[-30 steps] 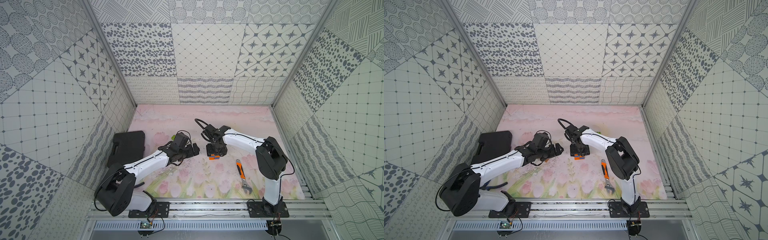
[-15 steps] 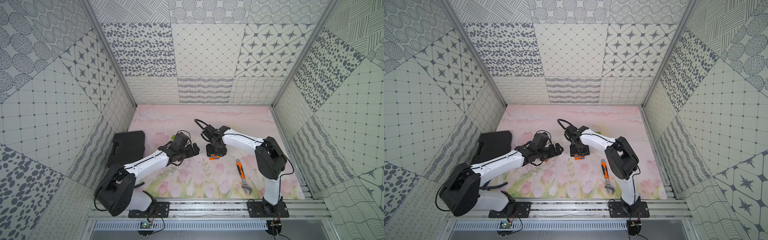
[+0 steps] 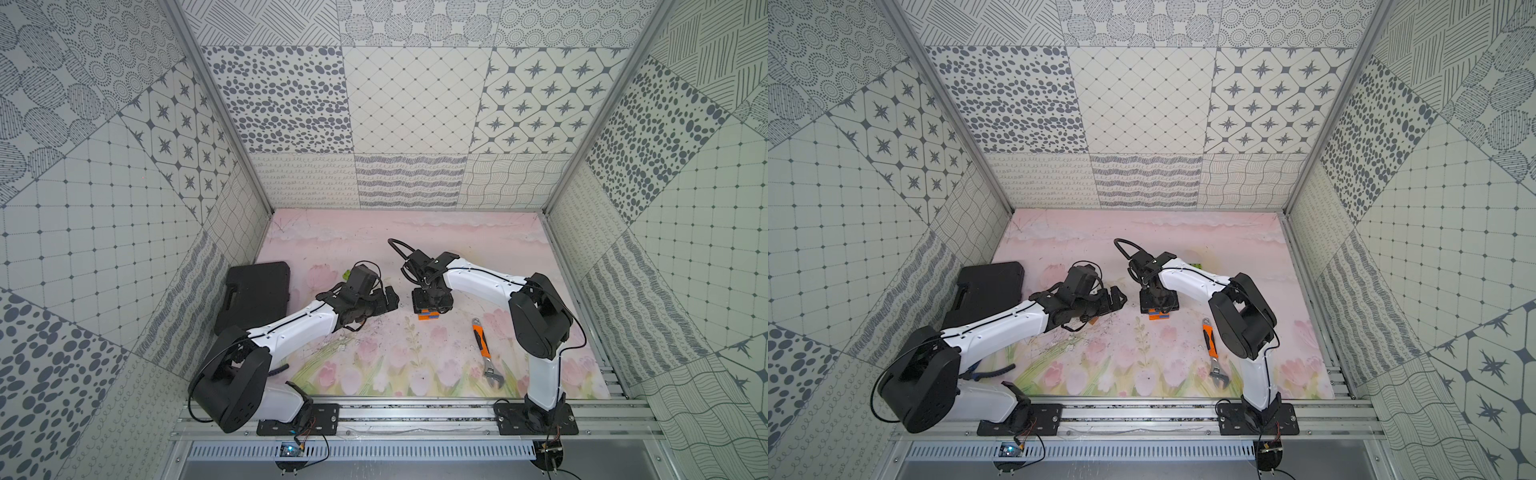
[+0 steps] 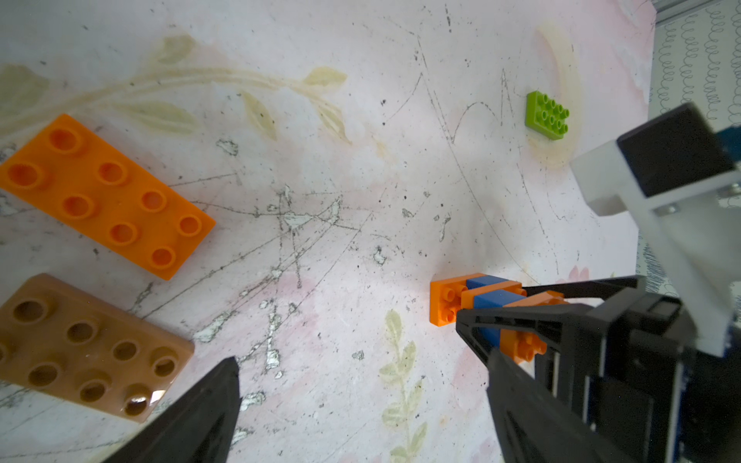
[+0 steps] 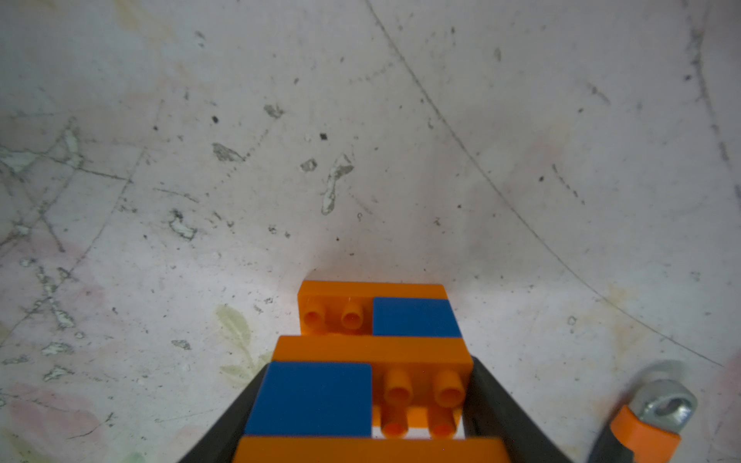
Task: Assemble the number 5 with lego
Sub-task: Assemble the lego brick with the lego brick.
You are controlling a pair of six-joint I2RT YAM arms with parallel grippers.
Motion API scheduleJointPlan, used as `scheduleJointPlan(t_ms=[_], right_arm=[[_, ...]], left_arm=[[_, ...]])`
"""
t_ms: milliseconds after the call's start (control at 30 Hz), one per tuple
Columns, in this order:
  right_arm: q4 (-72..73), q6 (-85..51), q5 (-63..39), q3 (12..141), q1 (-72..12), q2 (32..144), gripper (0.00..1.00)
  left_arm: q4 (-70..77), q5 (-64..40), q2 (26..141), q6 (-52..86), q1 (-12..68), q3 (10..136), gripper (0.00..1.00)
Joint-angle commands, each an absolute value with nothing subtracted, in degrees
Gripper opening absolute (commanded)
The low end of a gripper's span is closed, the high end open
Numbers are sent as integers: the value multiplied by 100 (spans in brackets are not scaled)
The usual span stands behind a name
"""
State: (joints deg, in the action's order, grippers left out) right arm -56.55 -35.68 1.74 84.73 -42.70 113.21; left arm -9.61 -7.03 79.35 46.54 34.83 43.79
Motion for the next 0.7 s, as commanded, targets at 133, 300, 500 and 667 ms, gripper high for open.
scheduleJointPlan(t_ms=[133, 300, 500, 667], right_arm=[[-5670, -3566, 1, 8295, -4233, 11917, 66], [-5651, -3537, -48, 8333, -4228, 11968, 66], [-5683, -3538, -1, 8330, -4228, 11944, 66], [-5568, -3542, -94, 8245, -4187, 11898, 66]], left_arm=[[-971, -633, 7875, 4616, 3480, 4415, 99], [-980, -630, 7875, 4614, 3480, 4423, 99], [-991, -632, 7870, 4614, 3480, 4425, 99], [-986, -630, 7862, 4618, 3480, 4438, 99]])
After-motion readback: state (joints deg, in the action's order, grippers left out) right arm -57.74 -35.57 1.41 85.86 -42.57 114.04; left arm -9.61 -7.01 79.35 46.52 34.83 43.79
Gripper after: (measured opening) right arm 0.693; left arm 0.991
